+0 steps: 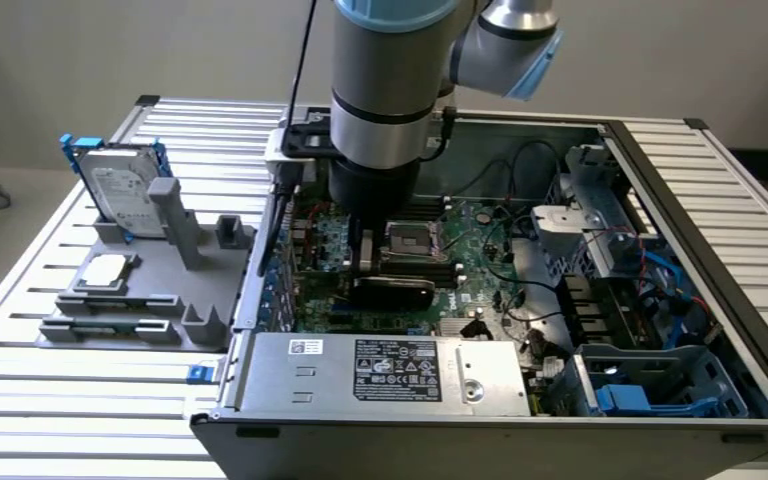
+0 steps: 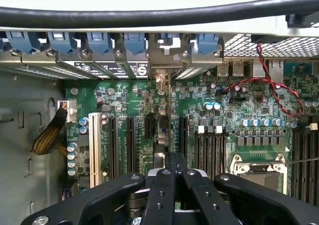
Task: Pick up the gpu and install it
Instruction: 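Insert the gpu into the slot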
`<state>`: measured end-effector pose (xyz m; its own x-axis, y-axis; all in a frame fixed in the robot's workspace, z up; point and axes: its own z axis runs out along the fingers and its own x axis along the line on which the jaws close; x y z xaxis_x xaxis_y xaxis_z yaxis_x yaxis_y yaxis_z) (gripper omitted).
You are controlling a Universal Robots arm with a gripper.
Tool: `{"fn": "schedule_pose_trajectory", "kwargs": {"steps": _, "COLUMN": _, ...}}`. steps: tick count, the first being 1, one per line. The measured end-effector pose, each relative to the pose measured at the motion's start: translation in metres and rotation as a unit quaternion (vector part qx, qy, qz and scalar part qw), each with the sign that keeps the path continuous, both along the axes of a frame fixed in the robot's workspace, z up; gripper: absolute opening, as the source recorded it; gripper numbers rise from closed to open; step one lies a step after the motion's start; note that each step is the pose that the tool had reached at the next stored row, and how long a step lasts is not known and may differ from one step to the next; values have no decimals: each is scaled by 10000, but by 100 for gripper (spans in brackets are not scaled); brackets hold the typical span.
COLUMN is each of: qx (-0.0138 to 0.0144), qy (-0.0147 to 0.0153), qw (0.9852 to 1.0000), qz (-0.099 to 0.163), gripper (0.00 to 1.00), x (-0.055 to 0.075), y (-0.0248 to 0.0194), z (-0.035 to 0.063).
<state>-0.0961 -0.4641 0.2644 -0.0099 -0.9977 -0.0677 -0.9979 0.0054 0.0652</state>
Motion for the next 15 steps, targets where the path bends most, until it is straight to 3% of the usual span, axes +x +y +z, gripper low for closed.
{"fn": "schedule_pose_trajectory", "kwargs": {"steps": 3, "qx": 14, "qy": -4, "qw": 10000, "qz": -1, "gripper": 11, "x": 0, "y": 3, "z": 28}}
{"fn": "schedule_pose_trajectory", "kwargs": {"steps": 7, "qx": 2, "qy": 2, "qw": 10000, "qz": 0, "gripper": 11, "x": 0, "y": 0, "z": 141}}
{"fn": "schedule_pose_trajectory", "kwargs": {"steps": 11, "qx": 1, "qy": 4, "qw": 10000, "qz": 0, "gripper": 11, "x": -39, "y": 0, "z": 163}}
{"fn": "schedule_pose_trajectory", "kwargs": {"steps": 13, "qx": 1, "qy": 14, "qw": 10000, "qz": 0, "gripper": 11, "x": -81, "y": 0, "z": 169}}
{"fn": "schedule_pose_trajectory", "kwargs": {"steps": 15, "qx": 1, "qy": 43, "qw": 10000, "qz": 0, "gripper": 11, "x": -131, "y": 0, "z": 177}}
